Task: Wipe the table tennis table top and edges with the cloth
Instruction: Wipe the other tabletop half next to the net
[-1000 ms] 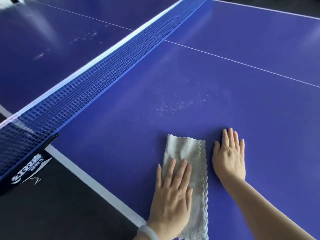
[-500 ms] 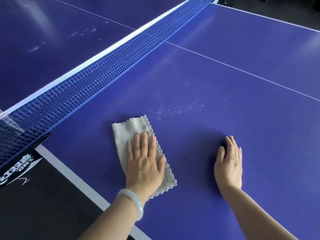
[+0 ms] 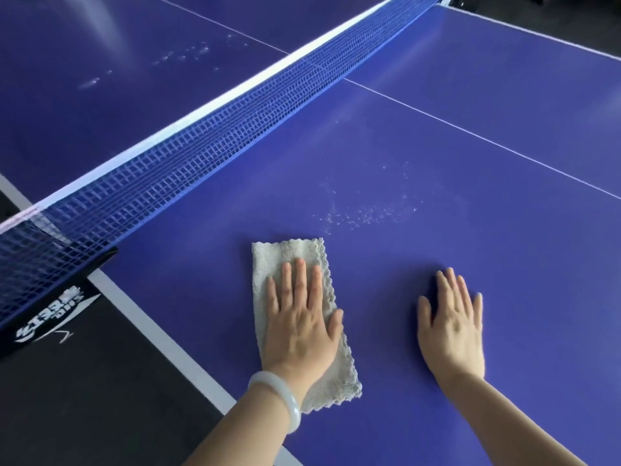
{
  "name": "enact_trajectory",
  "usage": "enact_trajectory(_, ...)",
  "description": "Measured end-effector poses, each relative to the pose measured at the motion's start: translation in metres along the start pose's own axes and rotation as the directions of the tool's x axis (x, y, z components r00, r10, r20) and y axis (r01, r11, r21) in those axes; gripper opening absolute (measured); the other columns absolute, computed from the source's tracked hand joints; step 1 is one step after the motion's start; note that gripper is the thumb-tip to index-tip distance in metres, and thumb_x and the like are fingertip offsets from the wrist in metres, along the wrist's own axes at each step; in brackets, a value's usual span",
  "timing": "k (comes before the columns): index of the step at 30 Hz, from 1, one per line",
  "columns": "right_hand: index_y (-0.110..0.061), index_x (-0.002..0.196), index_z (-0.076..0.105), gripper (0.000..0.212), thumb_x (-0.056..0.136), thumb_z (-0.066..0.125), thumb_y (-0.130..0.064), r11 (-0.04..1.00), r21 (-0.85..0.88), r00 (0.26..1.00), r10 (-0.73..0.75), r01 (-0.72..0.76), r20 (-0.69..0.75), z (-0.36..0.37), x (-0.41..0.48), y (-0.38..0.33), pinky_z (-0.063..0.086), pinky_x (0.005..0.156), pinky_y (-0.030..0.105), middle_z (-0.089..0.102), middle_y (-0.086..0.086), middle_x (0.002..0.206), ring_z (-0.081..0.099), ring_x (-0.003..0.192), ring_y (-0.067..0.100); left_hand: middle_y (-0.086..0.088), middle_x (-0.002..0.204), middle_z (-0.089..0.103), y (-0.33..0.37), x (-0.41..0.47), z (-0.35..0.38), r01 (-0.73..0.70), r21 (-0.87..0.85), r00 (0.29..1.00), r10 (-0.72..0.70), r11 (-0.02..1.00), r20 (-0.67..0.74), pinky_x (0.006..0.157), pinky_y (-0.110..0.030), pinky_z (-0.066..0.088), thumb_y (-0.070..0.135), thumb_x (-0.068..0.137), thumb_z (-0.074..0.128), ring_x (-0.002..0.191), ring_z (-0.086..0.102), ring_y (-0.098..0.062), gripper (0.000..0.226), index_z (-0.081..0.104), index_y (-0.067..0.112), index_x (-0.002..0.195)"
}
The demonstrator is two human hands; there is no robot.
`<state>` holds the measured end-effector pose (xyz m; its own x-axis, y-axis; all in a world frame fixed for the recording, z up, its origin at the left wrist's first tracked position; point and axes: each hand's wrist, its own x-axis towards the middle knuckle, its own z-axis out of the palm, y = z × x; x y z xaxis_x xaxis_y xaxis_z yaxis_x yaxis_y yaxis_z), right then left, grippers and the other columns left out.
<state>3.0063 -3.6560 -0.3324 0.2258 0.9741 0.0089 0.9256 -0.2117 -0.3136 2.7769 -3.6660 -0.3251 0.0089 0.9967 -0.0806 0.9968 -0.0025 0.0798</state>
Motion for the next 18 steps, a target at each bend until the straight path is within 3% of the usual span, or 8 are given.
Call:
enact_trajectory(4, -0.018, 0.16, 0.008, 0.066, 0.103, 0.023, -0.046, 0.986, -0.162, 0.998, -0.02, 0.03, 0.066, 0.002, 0.004, -0.002, -0.012, 0.124, 0.039, -0.001, -0.004, 0.168, -0.008, 0.155, 0.014, -0.008, 0.165, 0.011, -0.009, -0.011, 0.0, -0.048, -0.017, 0.999, 0.047, 0.999, -0.025, 0.122, -0.05, 0.013, 0.036, 0.097, 0.014, 0.153, 0.007, -0.026, 0.065, 0.021, 0.013, 0.157)
enact_trajectory(10, -0.021, 0.161, 0.001, 0.066, 0.103, 0.017, -0.047, 0.968, -0.25, 0.992, 0.0, 0.031, 0.124, 0.004, 0.005, -0.005, -0.011, 0.123, 0.045, -0.007, -0.002, 0.168, -0.011, 0.155, 0.019, -0.007, 0.163, 0.021, -0.018, -0.051, 0.006, -0.1, -0.067, 0.993, 0.096, 0.993, -0.066, 0.117, -0.055, 0.025, 0.034, 0.096, 0.027, 0.151, 0.018, -0.028, 0.062, 0.029, 0.013, 0.155)
enact_trajectory(13, -0.019, 0.16, 0.007, 0.06, 0.106, 0.019, -0.042, 0.966, -0.249, 0.99, -0.033, 0.066, 0.136, -0.002, 0.0, -0.014, -0.007, 0.123, 0.051, 0.0, 0.003, 0.168, -0.006, 0.155, 0.024, -0.004, 0.164, 0.018, -0.018, -0.055, 0.007, -0.08, -0.063, 0.995, 0.076, 0.995, -0.06, 0.118, -0.055, 0.023, 0.036, 0.096, 0.031, 0.152, 0.015, -0.027, 0.063, 0.025, 0.016, 0.156)
enact_trajectory(16, -0.013, 0.157, 0.027, 0.061, 0.102, 0.018, -0.041, 0.963, -0.171, 0.977, -0.195, 0.208, 0.087, 0.003, -0.025, -0.053, -0.004, 0.124, 0.049, 0.017, 0.006, 0.165, 0.009, 0.154, 0.022, -0.003, 0.165, 0.012, -0.016, -0.054, 0.003, -0.057, -0.053, 0.998, 0.057, 0.997, -0.002, 0.119, -0.055, 0.019, 0.037, 0.095, 0.032, 0.152, 0.011, -0.027, 0.066, 0.019, 0.018, 0.157)
enact_trajectory(18, -0.015, 0.159, 0.019, 0.06, 0.104, 0.018, -0.039, 0.978, -0.07, 0.975, -0.19, 0.199, 0.115, 0.021, -0.042, -0.089, -0.01, 0.124, 0.042, 0.001, 0.001, 0.165, -0.005, 0.153, 0.014, -0.005, 0.165, 0.012, -0.015, -0.053, -0.001, -0.046, -0.034, 0.999, 0.046, 0.998, 0.01, 0.118, -0.056, 0.02, 0.037, 0.095, 0.032, 0.152, 0.01, -0.029, 0.066, 0.019, 0.018, 0.157)
